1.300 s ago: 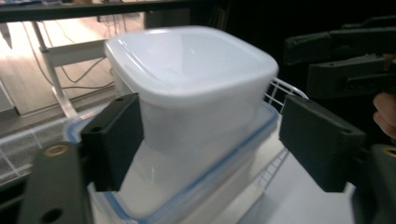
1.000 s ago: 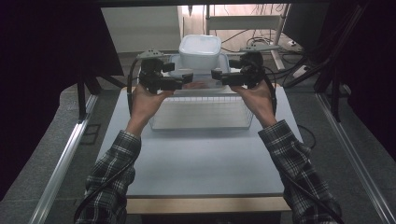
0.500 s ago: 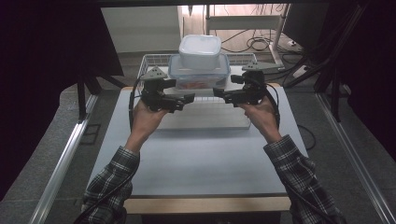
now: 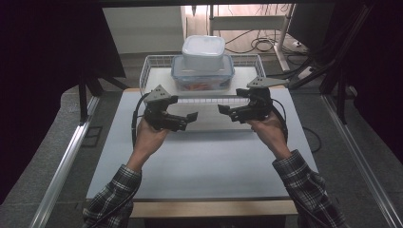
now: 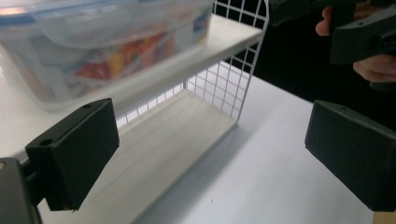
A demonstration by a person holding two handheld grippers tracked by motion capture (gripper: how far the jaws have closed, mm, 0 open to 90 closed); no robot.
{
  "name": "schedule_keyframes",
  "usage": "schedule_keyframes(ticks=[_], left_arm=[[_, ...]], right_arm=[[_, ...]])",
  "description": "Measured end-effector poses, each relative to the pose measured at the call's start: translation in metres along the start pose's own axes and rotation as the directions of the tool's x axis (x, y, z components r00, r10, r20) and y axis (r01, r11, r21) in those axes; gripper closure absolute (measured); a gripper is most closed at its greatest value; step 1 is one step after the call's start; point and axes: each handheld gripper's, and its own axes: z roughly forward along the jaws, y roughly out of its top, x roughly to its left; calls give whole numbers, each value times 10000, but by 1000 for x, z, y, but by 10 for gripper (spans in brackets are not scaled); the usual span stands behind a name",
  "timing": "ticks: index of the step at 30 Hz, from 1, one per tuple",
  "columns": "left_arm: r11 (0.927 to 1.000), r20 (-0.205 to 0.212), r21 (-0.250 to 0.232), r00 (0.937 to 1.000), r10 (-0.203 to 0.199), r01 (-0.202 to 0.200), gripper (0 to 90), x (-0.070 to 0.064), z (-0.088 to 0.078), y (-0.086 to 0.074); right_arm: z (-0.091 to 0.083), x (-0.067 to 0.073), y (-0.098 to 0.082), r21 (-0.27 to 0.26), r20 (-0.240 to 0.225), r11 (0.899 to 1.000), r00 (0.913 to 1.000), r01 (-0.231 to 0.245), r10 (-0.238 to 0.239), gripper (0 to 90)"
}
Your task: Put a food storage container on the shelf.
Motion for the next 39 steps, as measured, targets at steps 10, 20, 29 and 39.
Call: schedule_keyframes(ticks=[10, 20, 29, 39], left_arm=[[9987, 107, 326, 9992, 376, -379, 34, -16, 2, -24], [9971, 411, 588, 9981, 462, -486, 32, -24, 7, -52], [9963, 666, 812, 9975, 218, -272, 29, -28, 10, -77], [9940, 348, 946, 9981, 513, -544, 28, -35, -6, -93]], right_arm=[[2, 10, -20, 176, -300, 9998, 9995, 43, -37, 36], [1, 17, -45, 304, -335, 9994, 9993, 149, -139, 24], [2, 15, -71, 773, -278, 9970, 9996, 16, 5, 0], [-8, 21, -89, 889, -137, 9960, 9999, 106, -95, 0]])
